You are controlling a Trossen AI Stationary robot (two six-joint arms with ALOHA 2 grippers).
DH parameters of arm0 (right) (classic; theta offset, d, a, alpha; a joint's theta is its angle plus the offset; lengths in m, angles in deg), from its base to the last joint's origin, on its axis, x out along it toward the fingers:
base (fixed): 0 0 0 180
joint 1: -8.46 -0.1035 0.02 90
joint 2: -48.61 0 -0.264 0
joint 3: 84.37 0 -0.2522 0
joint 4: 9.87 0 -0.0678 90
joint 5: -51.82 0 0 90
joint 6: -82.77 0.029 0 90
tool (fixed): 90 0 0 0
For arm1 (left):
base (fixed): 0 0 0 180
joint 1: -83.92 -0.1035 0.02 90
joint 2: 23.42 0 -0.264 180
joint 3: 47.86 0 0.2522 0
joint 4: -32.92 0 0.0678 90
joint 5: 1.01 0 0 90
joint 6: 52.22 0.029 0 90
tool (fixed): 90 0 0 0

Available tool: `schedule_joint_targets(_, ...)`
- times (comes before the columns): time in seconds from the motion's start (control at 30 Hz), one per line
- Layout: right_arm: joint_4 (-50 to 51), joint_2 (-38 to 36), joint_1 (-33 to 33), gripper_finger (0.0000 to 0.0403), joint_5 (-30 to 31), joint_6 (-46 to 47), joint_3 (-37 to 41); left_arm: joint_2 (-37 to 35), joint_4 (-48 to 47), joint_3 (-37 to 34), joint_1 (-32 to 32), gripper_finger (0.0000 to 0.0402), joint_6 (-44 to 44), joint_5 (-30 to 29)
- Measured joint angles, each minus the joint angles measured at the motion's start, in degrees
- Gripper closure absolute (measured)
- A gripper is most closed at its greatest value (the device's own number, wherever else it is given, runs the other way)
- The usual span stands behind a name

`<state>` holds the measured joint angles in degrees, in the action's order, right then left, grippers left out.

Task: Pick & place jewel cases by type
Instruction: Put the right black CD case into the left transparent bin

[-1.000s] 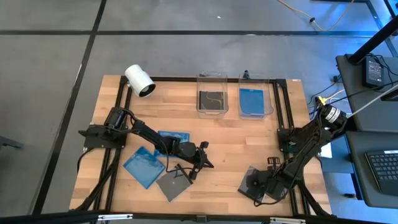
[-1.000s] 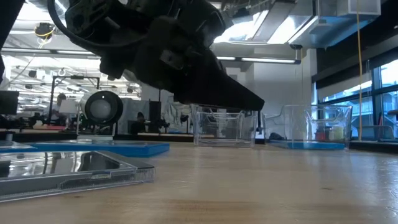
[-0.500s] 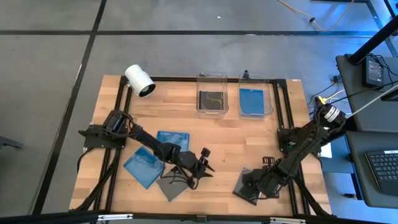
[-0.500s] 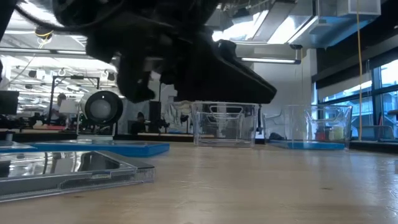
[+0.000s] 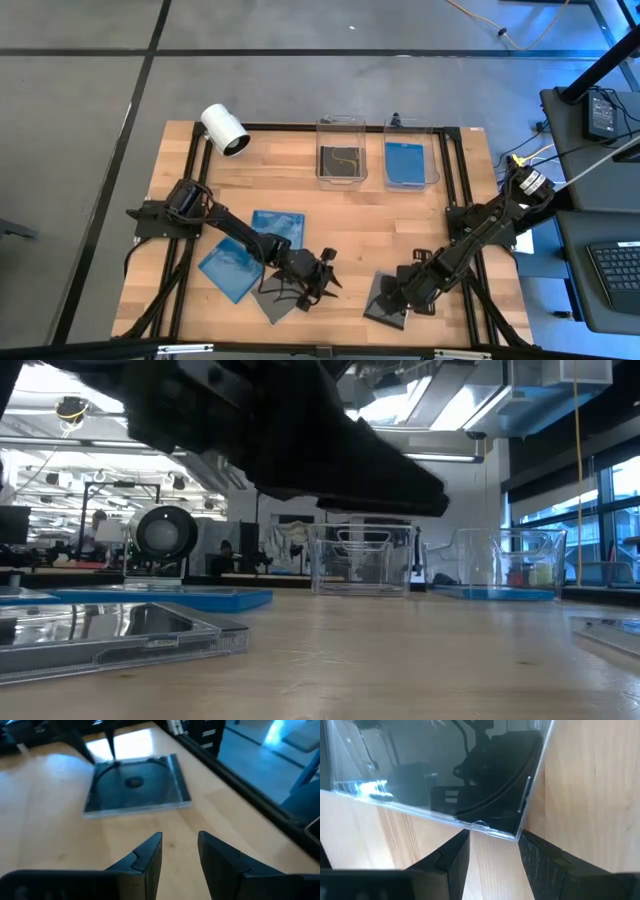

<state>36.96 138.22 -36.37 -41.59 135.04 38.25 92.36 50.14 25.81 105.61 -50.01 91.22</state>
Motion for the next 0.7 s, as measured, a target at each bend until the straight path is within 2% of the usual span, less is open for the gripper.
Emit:
schedule_joint_targets(0.1, -0.5, 0.0, 0.5, 0.0231, 0.0, 0.0, 0.0, 3.3, 4.7, 0.3, 1.6, 0.0277, 1.1, -1.1)
schedule_joint_targets(0.33, -0.5, 0.0, 1.2, 0.0231, -0.4, 0.0, 0.0, 12.1, 8.3, 8.5, 2.6, 0.0276, 4.8, 1.0)
schedule_joint_targets(0.53, -0.6, 0.0, 1.2, 0.0231, -0.5, 0.2, 0.0, 14.2, 8.3, 14.6, 4.4, 0.0276, 15.1, 1.8)
schedule_joint_targets(0.7, -0.6, 0.0, 1.2, 0.0231, 1.0, 1.6, 0.0, 14.6, 7.9, 17.1, 4.1, 0.0276, 18.8, 1.9)
